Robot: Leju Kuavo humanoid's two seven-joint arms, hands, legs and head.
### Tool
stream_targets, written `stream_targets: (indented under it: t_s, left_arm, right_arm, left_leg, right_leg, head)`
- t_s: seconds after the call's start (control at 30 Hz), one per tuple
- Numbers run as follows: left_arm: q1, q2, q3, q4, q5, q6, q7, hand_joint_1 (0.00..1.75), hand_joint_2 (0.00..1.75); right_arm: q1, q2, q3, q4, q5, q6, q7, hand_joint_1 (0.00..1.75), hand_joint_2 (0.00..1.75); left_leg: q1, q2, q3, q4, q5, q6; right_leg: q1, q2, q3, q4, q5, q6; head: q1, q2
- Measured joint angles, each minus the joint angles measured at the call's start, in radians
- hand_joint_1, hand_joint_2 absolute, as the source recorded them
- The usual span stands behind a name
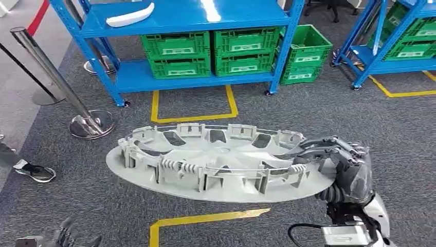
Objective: Take the parts from the cabinet and place them on the table.
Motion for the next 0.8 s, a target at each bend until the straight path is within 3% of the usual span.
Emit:
stream_targets:
  t_s: [0.03, 0.1, 0.13, 0.17, 0.2, 0.23, 0.27, 0.3, 0.33, 0.37, 0.47, 0.5, 0.53, 0.57, 0.63, 0.67, 0.7, 0.73, 0.77, 0.8]
  left_arm:
    - [0.0, -0.004, 0.008, -0.001, -0.006, -0.004, -0.002, 0.0, 1.75]
    - [0.004, -0.013, 0.02, -0.001, -0.008, -0.008, -0.005, 0.0, 1.75]
    - [0.005, -0.015, 0.024, -0.001, -0.009, -0.01, -0.005, 0.0, 1.75]
    - [0.006, -0.019, 0.027, -0.001, -0.012, -0.014, -0.005, 0.0, 1.75]
    - [0.006, -0.023, 0.032, -0.001, -0.018, -0.019, -0.005, 0.0, 1.75]
    - [0.004, -0.027, 0.037, -0.001, -0.025, -0.028, -0.005, 0.0, 1.75]
    - [0.002, -0.032, 0.044, -0.001, -0.034, -0.037, -0.005, 0.0, 1.75]
    - [0.0, -0.037, 0.049, -0.001, -0.042, -0.045, -0.007, 0.0, 1.75]
    - [-0.001, -0.04, 0.058, -0.001, -0.049, -0.052, -0.009, 0.0, 1.75]
    - [-0.001, -0.044, 0.066, -0.001, -0.057, -0.06, -0.01, 0.0, 1.75]
    - [-0.01, -0.053, 0.08, -0.001, -0.069, -0.07, -0.013, 0.0, 1.75]
    - [-0.013, -0.054, 0.084, -0.001, -0.07, -0.074, -0.014, 0.0, 1.75]
    - [-0.016, -0.056, 0.089, -0.001, -0.072, -0.078, -0.016, 0.0, 1.75]
    - [-0.016, -0.06, 0.094, -0.001, -0.078, -0.083, -0.016, 0.0, 1.75]
    - [-0.015, -0.064, 0.101, 0.0, -0.08, -0.087, -0.016, 0.0, 1.75]
    - [-0.015, -0.064, 0.104, 0.0, -0.08, -0.087, -0.016, 0.0, 1.75]
    - [-0.015, -0.065, 0.106, 0.0, -0.08, -0.088, -0.016, 0.0, 1.75]
    - [-0.016, -0.065, 0.106, 0.0, -0.08, -0.089, -0.016, 0.0, 1.75]
    - [-0.016, -0.067, 0.107, 0.0, -0.08, -0.09, -0.016, 0.0, 1.75]
    - [-0.016, -0.067, 0.109, 0.0, -0.081, -0.09, -0.016, 0.0, 1.75]
  right_arm:
    - [-0.004, 0.0, 0.001, 0.002, 0.004, 0.001, 0.009, 1.75, 1.75]
    - [-0.004, 0.0, 0.002, 0.006, 0.008, 0.001, 0.018, 1.75, 1.75]
    - [-0.004, 0.001, 0.002, 0.01, 0.009, 0.001, 0.019, 1.75, 1.75]
    - [-0.004, 0.001, 0.002, 0.012, 0.014, 0.001, 0.024, 1.75, 1.75]
    - [-0.004, 0.001, 0.002, 0.014, 0.022, 0.0, 0.028, 1.75, 1.75]
    - [-0.004, 0.001, 0.002, 0.017, 0.03, 0.0, 0.035, 1.75, 1.75]
    - [-0.005, 0.001, 0.002, 0.018, 0.038, 0.0, 0.04, 1.75, 1.75]
    - [-0.008, 0.001, 0.002, 0.018, 0.044, 0.0, 0.045, 1.75, 1.75]
    - [-0.014, 0.001, 0.003, 0.021, 0.05, 0.0, 0.048, 1.75, 1.75]
    - [-0.017, 0.001, 0.003, 0.022, 0.053, 0.0, 0.053, 1.75, 1.75]
    - [-0.016, 0.001, 0.003, 0.026, 0.061, 0.0, 0.061, 1.75, 1.75]
    - [-0.016, 0.001, 0.003, 0.026, 0.063, 0.001, 0.062, 1.75, 1.75]
    - [-0.02, 0.001, 0.003, 0.027, 0.065, 0.002, 0.063, 1.75, 1.75]
    - [-0.023, 0.003, 0.005, 0.027, 0.067, 0.002, 0.064, 1.75, 1.75]
    - [-0.024, 0.003, 0.006, 0.029, 0.068, 0.003, 0.065, 1.75, 1.75]
    - [-0.024, 0.003, 0.006, 0.032, 0.068, 0.003, 0.067, 1.75, 1.75]
    - [-0.023, 0.003, 0.006, 0.034, 0.068, 0.004, 0.069, 1.75, 1.75]
    - [-0.023, 0.003, 0.006, 0.034, 0.068, 0.004, 0.069, 1.75, 1.75]
    - [-0.024, 0.003, 0.007, 0.034, 0.068, 0.005, 0.069, 1.75, 1.75]
    - [-0.025, 0.003, 0.007, 0.034, 0.069, 0.006, 0.069, 1.75, 1.75]
  left_leg:
    - [0.0, 0.004, -0.005, 0.001, 0.003, 0.005]
    - [-0.003, 0.018, -0.013, 0.001, 0.006, 0.008]
    - [-0.004, 0.026, -0.016, 0.003, 0.007, 0.007]
    - [-0.004, 0.034, -0.017, 0.003, 0.008, 0.007]
    - [-0.004, 0.04, -0.016, 0.003, 0.008, 0.006]
    - [-0.004, 0.048, -0.015, 0.005, 0.007, 0.006]
    - [-0.004, 0.055, -0.014, 0.008, 0.005, 0.002]
    - [-0.007, 0.062, -0.014, 0.014, 0.002, -0.003]
    - [-0.015, 0.066, -0.02, 0.022, -0.002, -0.01]
    - [-0.017, 0.077, -0.025, 0.024, 0.001, -0.015]
    - [-0.017, 0.107, -0.024, 0.029, -0.003, -0.023]
    - [-0.013, 0.073, -0.027, 0.039, -0.02, -0.034]
    - [-0.01, 0.034, -0.046, 0.084, -0.057, -0.039]
    - [-0.007, 0.018, -0.077, 0.158, -0.099, -0.042]
    - [-0.005, 0.01, -0.15, 0.319, -0.162, -0.043]
    - [-0.006, 0.009, -0.164, 0.348, -0.162, -0.042]
    - [-0.006, 0.008, -0.155, 0.329, -0.136, -0.039]
    - [-0.006, 0.004, -0.128, 0.272, -0.094, -0.034]
    - [-0.006, -0.005, -0.089, 0.187, -0.045, -0.027]
    - [-0.006, -0.031, -0.046, 0.094, -0.001, -0.018]
  right_leg:
    - [-0.003, -0.003, -0.026, 0.057, -0.04, 0.004]
    - [-0.007, -0.004, -0.1, 0.228, -0.117, 0.012]
    - [-0.007, -0.006, -0.123, 0.284, -0.132, 0.015]
    - [-0.007, -0.007, -0.121, 0.287, -0.121, 0.017]
    - [-0.007, -0.01, -0.097, 0.249, -0.092, 0.018]
    - [-0.007, -0.017, -0.053, 0.169, -0.048, 0.017]
    - [-0.007, -0.039, 0.002, 0.068, -0.004, 0.014]
    - [-0.006, -0.077, 0.037, -0.007, 0.004, 0.013]
    - [0.005, -0.099, 0.05, -0.028, -0.007, 0.008]
    - [0.003, -0.084, 0.045, -0.02, -0.005, -0.005]
    - [0.0, -0.051, 0.033, -0.02, 0.003, -0.022]
    - [-0.004, -0.044, 0.032, -0.02, 0.007, -0.028]
    - [-0.005, -0.035, 0.029, -0.02, 0.009, -0.032]
    - [-0.005, -0.026, 0.026, -0.02, 0.011, -0.036]
    - [-0.003, -0.003, 0.019, -0.019, 0.014, -0.04]
    - [-0.003, 0.007, 0.018, -0.018, 0.015, -0.04]
    - [-0.002, 0.021, 0.018, -0.016, 0.016, -0.04]
    - [-0.001, 0.032, 0.018, -0.015, 0.016, -0.039]
    - [0.0, 0.043, 0.019, -0.014, 0.017, -0.038]
    - [0.0, 0.055, 0.02, -0.014, 0.018, -0.036]
  head:
    - [0.007, 0.0]
    - [0.008, 0.0]
    - [0.01, 0.0]
    - [0.009, 0.0]
    - [0.01, 0.0]
    - [0.009, 0.0]
    - [0.01, 0.0]
    - [0.01, 0.0]
    - [0.013, 0.0]
    - [0.008, 0.0]
    - [0.01, 0.0]
    - [0.008, 0.0]
    - [0.005, 0.0]
    - [0.005, 0.0]
    - [0.006, 0.0]
    - [0.006, 0.0]
    - [0.005, 0.0]
    - [0.005, 0.0]
    - [0.006, 0.0]
    - [0.005, 0.0]
